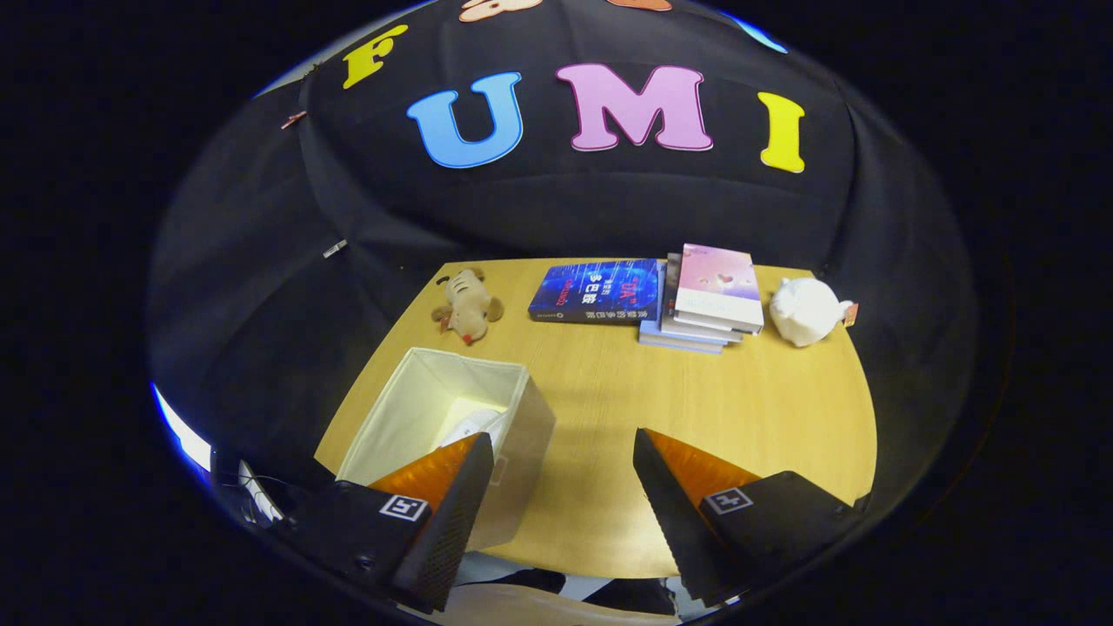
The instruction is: Open the storage box then place both shoes into the box .Put the left shoe in first, then the right shoe, with the right side of both shoes facing outward in a uniform manner.
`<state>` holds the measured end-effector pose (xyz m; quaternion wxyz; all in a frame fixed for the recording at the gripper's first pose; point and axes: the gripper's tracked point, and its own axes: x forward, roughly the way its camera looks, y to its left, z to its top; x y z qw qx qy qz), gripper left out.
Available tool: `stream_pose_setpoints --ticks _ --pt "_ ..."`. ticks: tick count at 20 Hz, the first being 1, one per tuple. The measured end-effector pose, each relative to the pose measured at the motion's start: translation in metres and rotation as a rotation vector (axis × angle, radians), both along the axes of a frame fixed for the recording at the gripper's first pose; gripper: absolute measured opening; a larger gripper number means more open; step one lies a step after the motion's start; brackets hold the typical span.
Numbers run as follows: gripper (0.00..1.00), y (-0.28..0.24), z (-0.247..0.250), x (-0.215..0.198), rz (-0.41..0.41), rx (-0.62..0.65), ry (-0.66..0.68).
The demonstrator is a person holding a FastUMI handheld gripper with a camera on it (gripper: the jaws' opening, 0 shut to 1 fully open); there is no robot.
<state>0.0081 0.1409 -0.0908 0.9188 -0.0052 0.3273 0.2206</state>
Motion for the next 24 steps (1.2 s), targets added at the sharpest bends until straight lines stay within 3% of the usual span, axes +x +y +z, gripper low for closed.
stream_pose_setpoints --ticks 13,18,24 --pt "0.98 -0.139 0.147 0.056 -0.111 0.031 -0.636" --pt "0.98 -0.167 0.136 0.051 -0.076 0.066 -0.627" --pt "0.98 -0.177 0.121 0.053 -0.093 0.094 -0.599"
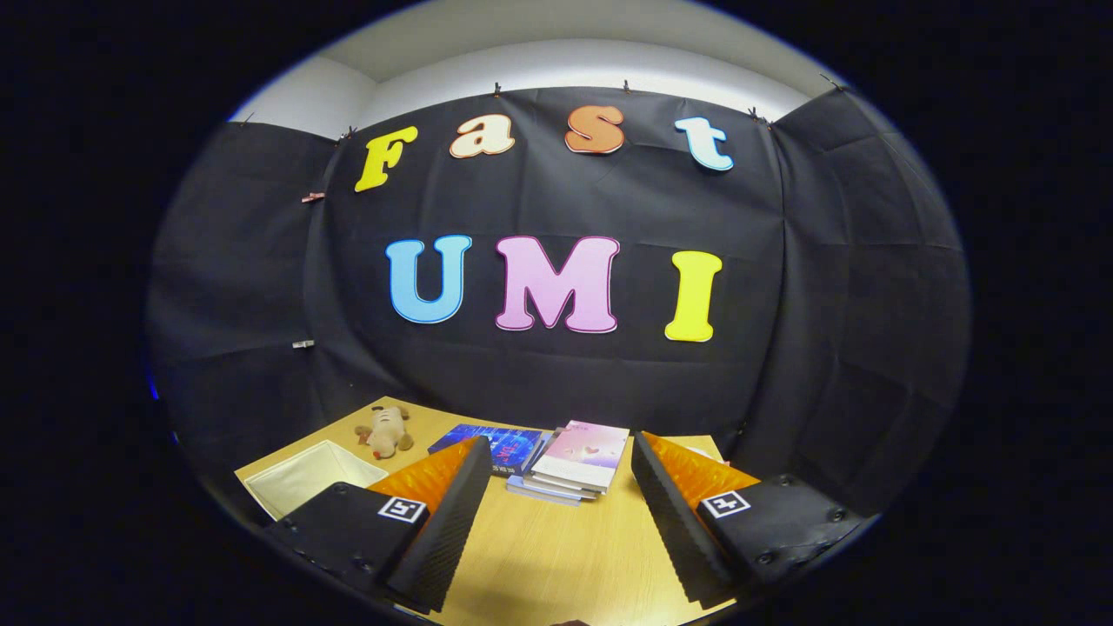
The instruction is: Open the storage box then place both shoes into the box .Put the left shoe in first, then the right shoe, with the right side of both shoes facing outward in a uniform manner.
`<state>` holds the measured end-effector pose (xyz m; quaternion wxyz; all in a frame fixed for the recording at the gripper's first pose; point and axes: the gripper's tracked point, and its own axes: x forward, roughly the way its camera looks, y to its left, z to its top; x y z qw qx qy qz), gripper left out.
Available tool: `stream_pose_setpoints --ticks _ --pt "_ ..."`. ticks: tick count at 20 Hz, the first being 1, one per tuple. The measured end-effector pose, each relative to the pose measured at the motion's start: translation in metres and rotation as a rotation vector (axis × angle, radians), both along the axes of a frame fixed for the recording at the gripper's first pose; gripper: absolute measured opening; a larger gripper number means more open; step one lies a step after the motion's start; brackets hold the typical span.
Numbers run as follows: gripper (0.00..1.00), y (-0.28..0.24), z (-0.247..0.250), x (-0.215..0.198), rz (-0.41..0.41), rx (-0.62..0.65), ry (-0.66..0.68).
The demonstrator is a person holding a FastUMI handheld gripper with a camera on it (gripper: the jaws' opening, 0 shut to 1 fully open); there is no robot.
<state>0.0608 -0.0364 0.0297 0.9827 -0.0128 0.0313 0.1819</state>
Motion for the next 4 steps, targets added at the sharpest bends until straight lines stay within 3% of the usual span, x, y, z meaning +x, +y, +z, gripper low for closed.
stream_pose_setpoints --ticks 4 --pt "0.98 0.0044 -0.0031 -0.004 0.022 -0.006 -0.004"
